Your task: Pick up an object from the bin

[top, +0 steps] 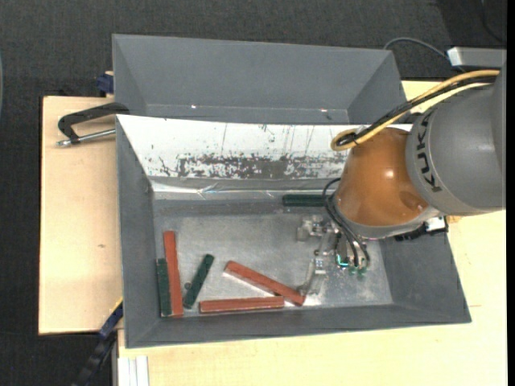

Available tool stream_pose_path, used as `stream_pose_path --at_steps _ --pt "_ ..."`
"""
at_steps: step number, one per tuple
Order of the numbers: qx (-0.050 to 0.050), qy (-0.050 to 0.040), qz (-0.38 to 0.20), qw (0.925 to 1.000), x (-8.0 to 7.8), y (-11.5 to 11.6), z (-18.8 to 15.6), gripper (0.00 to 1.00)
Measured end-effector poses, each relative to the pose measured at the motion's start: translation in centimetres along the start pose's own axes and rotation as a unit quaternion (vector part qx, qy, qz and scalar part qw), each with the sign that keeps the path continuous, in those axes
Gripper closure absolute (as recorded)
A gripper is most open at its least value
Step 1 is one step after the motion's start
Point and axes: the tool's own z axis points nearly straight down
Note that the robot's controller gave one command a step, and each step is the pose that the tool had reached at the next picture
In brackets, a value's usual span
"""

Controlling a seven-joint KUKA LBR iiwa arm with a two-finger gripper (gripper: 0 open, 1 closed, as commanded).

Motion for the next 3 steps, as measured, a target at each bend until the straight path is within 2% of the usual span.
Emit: stream_pose_path --at_steps 1,2,3 --pt "0.001 0.0014 0.033 0.9995 0.2 2.1 -3.8 0.00" --pt "0.000 -0.0017 -0.029 0.9996 -0.3 0.1 -7.7 0.00" --pt "0.000 -0.0018 -0.140 0.9902 -0.3 -4.4 -7.2 0.00"
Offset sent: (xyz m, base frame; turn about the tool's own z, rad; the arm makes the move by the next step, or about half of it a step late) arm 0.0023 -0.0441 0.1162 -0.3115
